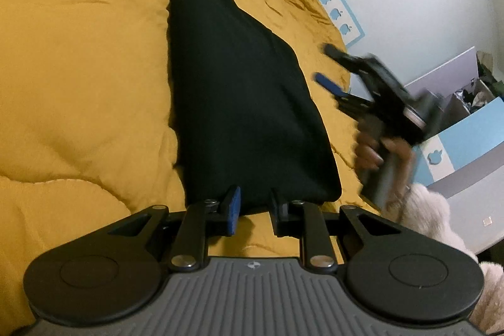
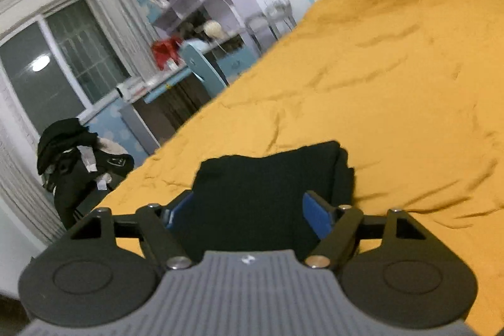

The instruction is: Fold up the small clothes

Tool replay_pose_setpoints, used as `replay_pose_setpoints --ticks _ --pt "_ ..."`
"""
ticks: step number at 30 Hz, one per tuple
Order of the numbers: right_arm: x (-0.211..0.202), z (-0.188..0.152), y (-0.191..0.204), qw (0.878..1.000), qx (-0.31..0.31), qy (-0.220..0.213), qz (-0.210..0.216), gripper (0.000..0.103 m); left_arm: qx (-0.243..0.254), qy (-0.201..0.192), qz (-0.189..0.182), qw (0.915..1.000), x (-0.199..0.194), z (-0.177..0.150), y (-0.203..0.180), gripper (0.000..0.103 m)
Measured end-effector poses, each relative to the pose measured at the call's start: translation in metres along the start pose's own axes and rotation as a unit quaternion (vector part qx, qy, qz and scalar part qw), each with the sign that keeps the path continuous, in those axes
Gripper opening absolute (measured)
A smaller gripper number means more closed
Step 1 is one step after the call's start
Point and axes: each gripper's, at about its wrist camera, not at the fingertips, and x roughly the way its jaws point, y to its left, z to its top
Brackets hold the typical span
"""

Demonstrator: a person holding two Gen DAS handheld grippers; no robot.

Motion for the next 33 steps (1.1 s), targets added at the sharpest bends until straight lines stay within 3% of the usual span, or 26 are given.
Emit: replay_pose_setpoints --ticks 3,7,10,16,18,22,26,29,31,33 --pt "0.038 0.0 -0.011 0.998 0.018 0.033 -0.052 0.064 -0.005 0.0 -0.004 1.0 0.0 0.001 0.001 0.026" --pt "0.06 -0.012 -0.027 0.991 0.023 0.045 -0.125 0.057 -0.004 0.003 -0.003 1.0 0.002 0.001 0.001 0.026" --pt "0.053 -0.009 -0.032 0.991 0.046 0.036 -0.118 0.057 -0.005 0.002 -0.002 1.0 0.002 0.002 0.0 0.026" --pt "-0.036 -0.036 0.007 0.996 0.033 -0.012 -0.082 0.061 0.006 0.001 0.013 0.9999 0.003 0.001 -0.007 0.026" --pt "-0.058 -0.058 0.02 0.996 0.029 -0.008 -0.079 0.061 0.004 0.002 0.013 0.9999 0.003 0.001 -0.008 0.026" --pt "-0.066 -0.094 0.018 0.993 0.017 0.022 -0.117 0.061 0.003 0.004 0.01 0.9999 0.004 0.002 -0.007 0.026" --pt "-0.062 -0.099 0.005 0.992 0.046 0.031 -0.112 0.061 0.004 0.012 0.02 0.9997 0.004 0.005 -0.013 0.026" --pt "-0.069 -0.087 0.02 0.991 0.05 0.028 -0.121 0.065 0.013 0.003 0.057 0.9983 -0.004 0.009 -0.036 0.034" --pt "-0.084 -0.084 0.039 0.99 0.037 0.021 -0.135 0.072 0.031 -0.02 0.081 0.9961 -0.013 0.009 -0.057 0.051" --pt "-0.099 -0.08 0.062 0.987 0.018 0.013 -0.157 0.083 0.043 -0.042 0.105 0.9926 -0.022 0.006 -0.078 0.057"
